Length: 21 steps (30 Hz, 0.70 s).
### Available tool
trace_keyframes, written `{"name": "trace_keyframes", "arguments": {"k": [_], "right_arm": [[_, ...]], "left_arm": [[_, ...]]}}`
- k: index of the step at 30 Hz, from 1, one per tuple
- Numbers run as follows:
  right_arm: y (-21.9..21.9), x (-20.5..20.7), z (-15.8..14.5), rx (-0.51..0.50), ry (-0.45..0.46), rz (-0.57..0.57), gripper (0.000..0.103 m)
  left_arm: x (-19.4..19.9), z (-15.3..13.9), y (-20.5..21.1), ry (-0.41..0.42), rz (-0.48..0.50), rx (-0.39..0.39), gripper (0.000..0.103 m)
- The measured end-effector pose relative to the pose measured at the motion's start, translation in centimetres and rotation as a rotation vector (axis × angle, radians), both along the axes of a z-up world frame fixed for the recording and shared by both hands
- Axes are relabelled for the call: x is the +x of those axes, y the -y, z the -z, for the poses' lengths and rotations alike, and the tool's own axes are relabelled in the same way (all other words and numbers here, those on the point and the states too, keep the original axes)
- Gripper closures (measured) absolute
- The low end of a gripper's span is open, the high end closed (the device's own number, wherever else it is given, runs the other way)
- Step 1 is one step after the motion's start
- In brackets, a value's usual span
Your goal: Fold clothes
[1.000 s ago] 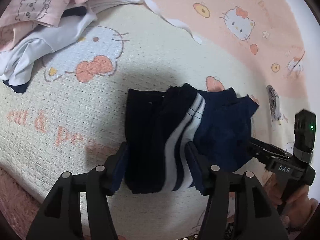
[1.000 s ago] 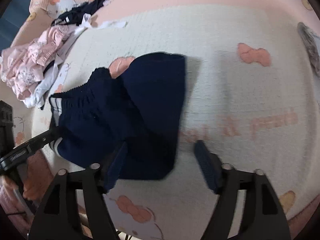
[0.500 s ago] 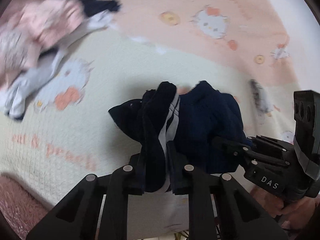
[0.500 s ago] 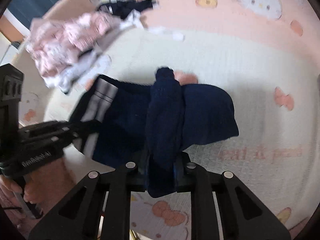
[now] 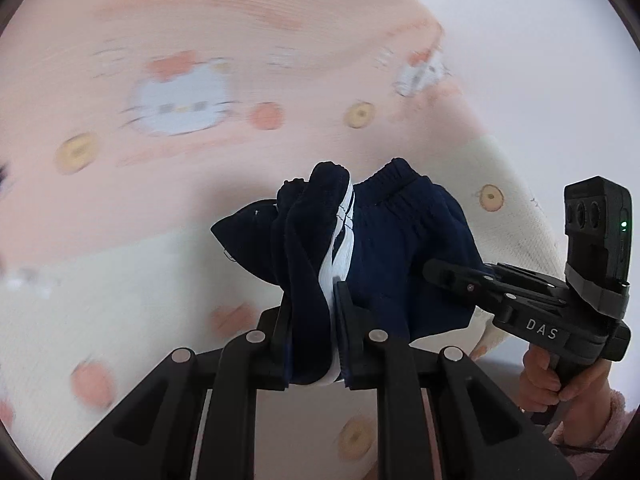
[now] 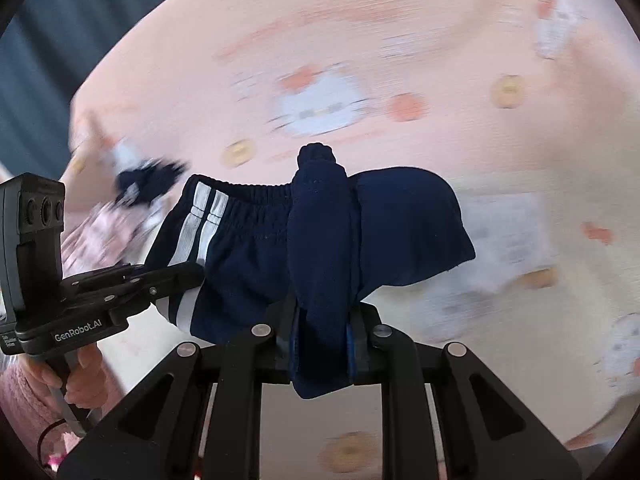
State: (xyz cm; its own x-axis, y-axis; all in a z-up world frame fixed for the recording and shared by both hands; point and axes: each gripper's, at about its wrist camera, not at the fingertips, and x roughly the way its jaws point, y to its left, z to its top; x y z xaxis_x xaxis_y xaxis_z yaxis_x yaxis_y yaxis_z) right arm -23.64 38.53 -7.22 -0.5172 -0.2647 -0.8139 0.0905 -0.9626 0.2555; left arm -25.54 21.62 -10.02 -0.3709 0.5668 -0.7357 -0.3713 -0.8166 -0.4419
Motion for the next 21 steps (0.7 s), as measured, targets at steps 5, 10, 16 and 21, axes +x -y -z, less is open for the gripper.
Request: {"name": "trace_keyframes", "arguments": {"k": [5,10,16,21], "right_arm": [[-8.1,-3.3,0.1,0.036,0.011,0.093,0.087],[-14.0,-6.8,2.3,0.073,0.015,0.141,0.087],[-17.9,-10.8,10.1,0.082,0.158,0.219,0.073],[-20.0,-10.5,10.5,0.004,0.156,0.271,0.063]], "left_arm": [[-4.6,0.6,-8.7,-0.010,0.058,-0.017,0.085],[-8.2,4.3,-13.9,0.016,0.039,-0.049,0.085],[-10.5,11.8,-14.7,0.196,-0.024,-0.105,0.069],[-9.8,9.0,-12.6,0.078,-0.027,-0.061,0.066]]}}
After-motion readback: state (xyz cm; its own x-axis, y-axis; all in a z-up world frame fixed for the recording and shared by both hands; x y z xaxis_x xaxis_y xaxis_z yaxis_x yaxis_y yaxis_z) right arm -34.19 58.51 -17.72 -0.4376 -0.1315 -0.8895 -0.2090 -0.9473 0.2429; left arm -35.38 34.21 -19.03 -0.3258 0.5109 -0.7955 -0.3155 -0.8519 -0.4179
